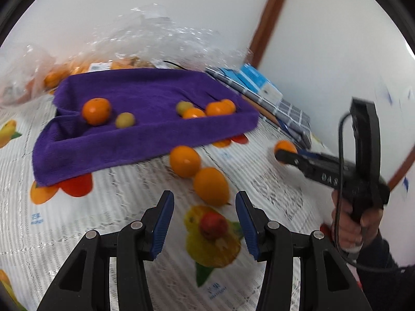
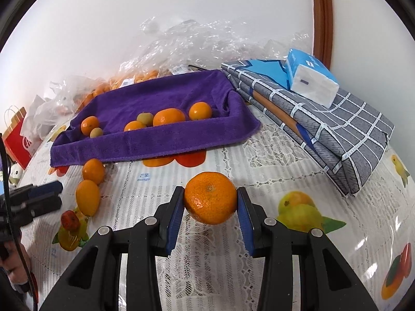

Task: Organize fruits
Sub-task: 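Grasp the red apple with the left tool while the right tool holds its orange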

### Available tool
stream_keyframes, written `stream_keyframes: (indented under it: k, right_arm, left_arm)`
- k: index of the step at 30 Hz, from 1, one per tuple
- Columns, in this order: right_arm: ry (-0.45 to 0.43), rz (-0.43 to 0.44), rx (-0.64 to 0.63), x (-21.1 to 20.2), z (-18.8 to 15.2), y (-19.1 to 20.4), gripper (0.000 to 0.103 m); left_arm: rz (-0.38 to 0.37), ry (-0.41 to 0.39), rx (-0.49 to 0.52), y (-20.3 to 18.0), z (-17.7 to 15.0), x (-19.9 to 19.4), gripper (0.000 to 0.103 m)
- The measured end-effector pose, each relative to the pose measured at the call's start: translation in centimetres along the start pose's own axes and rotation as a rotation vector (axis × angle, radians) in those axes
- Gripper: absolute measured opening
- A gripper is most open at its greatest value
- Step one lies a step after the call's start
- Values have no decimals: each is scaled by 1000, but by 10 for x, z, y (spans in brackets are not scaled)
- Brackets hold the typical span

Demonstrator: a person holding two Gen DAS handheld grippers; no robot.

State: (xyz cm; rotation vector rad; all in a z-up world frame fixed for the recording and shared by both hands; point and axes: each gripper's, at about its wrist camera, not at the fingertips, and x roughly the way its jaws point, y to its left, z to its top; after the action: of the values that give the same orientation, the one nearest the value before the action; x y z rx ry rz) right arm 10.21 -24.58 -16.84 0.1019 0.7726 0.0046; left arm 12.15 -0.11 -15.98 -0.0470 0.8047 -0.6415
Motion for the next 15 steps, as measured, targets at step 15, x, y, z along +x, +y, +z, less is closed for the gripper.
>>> stream_keyframes:
  k: [15]
  right_arm:
    - [7,8,4,2,0,0,40]
  left_arm:
    - [-25,97,25,-5,-7,10,24]
